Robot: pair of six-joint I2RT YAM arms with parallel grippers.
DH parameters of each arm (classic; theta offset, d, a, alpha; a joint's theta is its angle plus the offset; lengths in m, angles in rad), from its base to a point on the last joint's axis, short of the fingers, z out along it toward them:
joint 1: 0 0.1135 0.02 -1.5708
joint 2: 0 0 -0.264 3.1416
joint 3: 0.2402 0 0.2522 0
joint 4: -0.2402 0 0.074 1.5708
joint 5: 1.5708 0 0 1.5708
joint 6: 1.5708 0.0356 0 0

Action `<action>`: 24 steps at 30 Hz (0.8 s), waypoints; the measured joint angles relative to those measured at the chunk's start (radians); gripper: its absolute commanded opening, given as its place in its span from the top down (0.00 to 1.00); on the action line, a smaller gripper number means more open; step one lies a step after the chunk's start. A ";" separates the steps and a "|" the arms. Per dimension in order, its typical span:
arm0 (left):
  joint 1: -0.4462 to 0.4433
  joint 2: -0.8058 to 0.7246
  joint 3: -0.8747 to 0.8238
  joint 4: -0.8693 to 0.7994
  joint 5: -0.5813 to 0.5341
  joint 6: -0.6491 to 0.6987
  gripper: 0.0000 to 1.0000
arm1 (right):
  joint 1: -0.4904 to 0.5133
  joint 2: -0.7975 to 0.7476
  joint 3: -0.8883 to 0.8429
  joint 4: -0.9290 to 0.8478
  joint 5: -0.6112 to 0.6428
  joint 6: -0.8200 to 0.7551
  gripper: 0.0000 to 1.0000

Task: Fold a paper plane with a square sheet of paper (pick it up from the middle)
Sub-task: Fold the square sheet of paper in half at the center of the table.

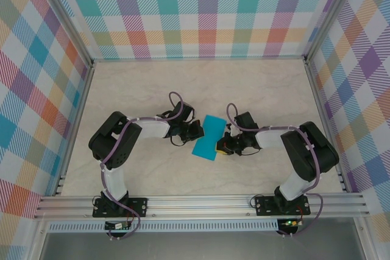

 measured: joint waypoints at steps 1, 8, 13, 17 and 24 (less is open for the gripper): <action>0.000 0.000 0.000 0.000 0.000 0.000 1.00 | 0.003 -0.012 0.000 -0.011 0.005 0.001 1.00; 0.000 0.000 0.000 0.000 0.000 0.000 1.00 | 0.050 -0.068 0.000 -0.006 0.003 0.024 1.00; 0.000 0.000 0.000 0.000 0.000 0.000 1.00 | 0.094 -0.048 -0.004 0.017 0.006 0.046 1.00; 0.000 0.000 0.000 -0.003 0.000 0.000 1.00 | 0.109 -0.021 -0.033 0.029 0.009 0.050 1.00; 0.000 -0.002 0.000 -0.007 0.000 0.000 1.00 | 0.114 -0.017 -0.042 0.042 0.004 0.044 1.00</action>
